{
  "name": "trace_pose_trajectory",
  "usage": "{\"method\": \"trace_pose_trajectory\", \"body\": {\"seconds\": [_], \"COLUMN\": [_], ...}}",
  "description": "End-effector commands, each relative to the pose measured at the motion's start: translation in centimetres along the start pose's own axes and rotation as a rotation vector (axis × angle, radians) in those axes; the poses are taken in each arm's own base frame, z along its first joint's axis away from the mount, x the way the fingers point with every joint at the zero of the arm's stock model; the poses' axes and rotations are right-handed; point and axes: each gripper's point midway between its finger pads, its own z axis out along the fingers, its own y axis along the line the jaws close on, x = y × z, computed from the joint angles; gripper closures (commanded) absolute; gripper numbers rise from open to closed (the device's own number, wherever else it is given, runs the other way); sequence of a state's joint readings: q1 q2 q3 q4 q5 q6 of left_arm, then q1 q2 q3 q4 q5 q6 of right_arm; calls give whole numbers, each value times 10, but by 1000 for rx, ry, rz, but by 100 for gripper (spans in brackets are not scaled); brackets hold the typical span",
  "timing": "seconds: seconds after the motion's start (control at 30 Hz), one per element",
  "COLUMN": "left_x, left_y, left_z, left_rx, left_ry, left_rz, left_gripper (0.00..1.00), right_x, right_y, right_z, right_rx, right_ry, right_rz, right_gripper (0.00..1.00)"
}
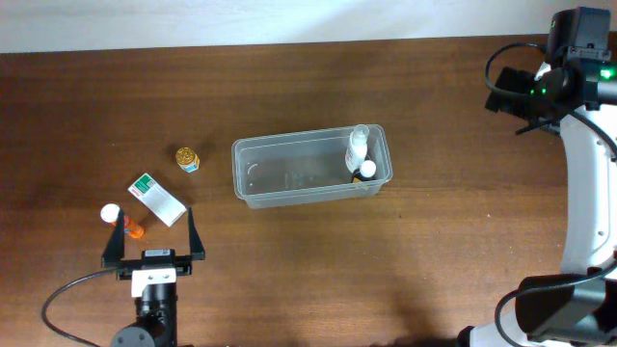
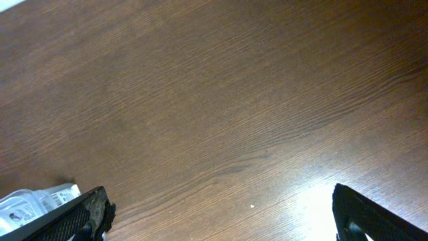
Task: Pack container
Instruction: 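Reach the left gripper down to the gold-lidded jar and grasp it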
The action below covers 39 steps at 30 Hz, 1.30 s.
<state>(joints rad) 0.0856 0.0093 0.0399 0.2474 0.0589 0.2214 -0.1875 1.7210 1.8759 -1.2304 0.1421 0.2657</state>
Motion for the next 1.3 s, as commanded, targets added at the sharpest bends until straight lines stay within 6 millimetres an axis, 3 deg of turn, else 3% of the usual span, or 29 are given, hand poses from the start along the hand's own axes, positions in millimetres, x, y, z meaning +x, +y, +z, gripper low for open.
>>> {"method": "trace_pose_trajectory", "body": {"seconds": [0.0,0.07,0.17,0.3,0.4,0.63,0.8,1.0,1.13,1.27], "left_x": [8,13,0,-26,-23,28,65,121,144,163], "left_y": [-1,-3,0,-6,-11,-29,-51,-34,-24,-25], "left_z": [2,5,19,64,90,150,174,175,173,174], "left_rx": [16,42,57,181,246,399,515,427,399,399], "left_ry": [88,158,217,392,539,1028,1120,1243,1286,1313], "left_rz": [-8,-17,-21,-52,-80,-178,-303,-352,-376,-385], "left_gripper": [0,1,1,0,0,0,1,1,1,1], "right_x": [-4,-4,-4,-4,-4,-4,-4,-4,-4,-4], "right_y": [-3,-3,-3,-3,-3,-3,-3,-3,-3,-3], "right_z": [-5,-5,-5,-5,-5,-5,-5,-5,-5,-5], "right_rx": [6,6,6,6,6,6,6,6,6,6], "right_ry": [-18,-18,-18,-18,-18,-18,-18,-18,-18,-18], "right_rz": [19,19,19,19,19,19,19,19,19,19], "right_gripper": [2,2,2,2,2,2,2,2,2,2]}}
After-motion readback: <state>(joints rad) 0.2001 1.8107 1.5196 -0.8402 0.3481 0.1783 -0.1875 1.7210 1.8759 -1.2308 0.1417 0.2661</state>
